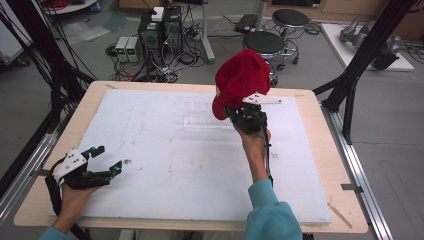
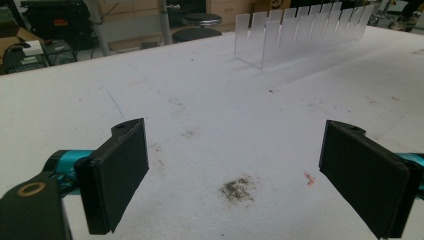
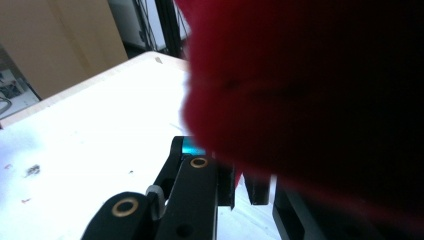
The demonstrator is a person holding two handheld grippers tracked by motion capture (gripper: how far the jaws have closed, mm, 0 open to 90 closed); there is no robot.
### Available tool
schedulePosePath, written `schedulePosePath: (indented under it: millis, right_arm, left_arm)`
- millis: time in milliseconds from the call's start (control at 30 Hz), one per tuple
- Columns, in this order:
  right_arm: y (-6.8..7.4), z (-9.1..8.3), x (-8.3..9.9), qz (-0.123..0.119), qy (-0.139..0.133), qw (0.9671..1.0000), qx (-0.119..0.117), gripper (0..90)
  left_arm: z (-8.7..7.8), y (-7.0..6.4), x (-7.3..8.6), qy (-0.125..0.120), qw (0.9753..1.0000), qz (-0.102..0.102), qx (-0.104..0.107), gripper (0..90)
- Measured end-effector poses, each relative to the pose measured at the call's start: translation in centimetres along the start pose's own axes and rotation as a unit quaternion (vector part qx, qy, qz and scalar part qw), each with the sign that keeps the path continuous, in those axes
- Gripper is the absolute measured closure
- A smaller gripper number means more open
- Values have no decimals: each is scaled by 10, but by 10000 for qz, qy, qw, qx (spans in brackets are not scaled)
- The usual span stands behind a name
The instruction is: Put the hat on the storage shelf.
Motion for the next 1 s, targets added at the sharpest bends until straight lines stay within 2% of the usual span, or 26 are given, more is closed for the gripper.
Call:
schedulePosePath:
  millis: [267, 433, 633, 767, 967, 1000]
  right_arm:
    - [-5, 13, 9, 70, 221, 9997, 103, 853]
    - [-6, 19, 13, 25, 302, 9995, 127, 853]
    - [-4, 29, 20, -29, 509, 9986, 157, 853]
    - [-3, 34, 24, -65, 597, 9980, 186, 853]
    - [0, 43, 35, -146, 829, 9963, 179, 851]
    - [1, 43, 35, -145, 788, 9966, 189, 851]
  left_arm:
    - [-4, 1, -2, -211, 9998, 14, -70, 126]
    - [-8, 3, -6, -445, 9989, -29, -168, 125]
    - [-9, 3, -8, -581, 9982, -75, -151, 125]
    - [-8, 1, -8, -569, 9983, -10, -125, 125]
    - [-10, 0, -9, -677, 9977, -1, -104, 125]
    - [-10, 0, -8, -661, 9978, 19, -100, 125]
Point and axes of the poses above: each handheld gripper's, and its own axes: z roughly forward along the jaws, x roughly out of its underside, y roughly to its left, the point moved 10 cm from there along z, roughly forward along the jaws, and after that the axes turned 8 degrees about -z, right-handed, at the moved point
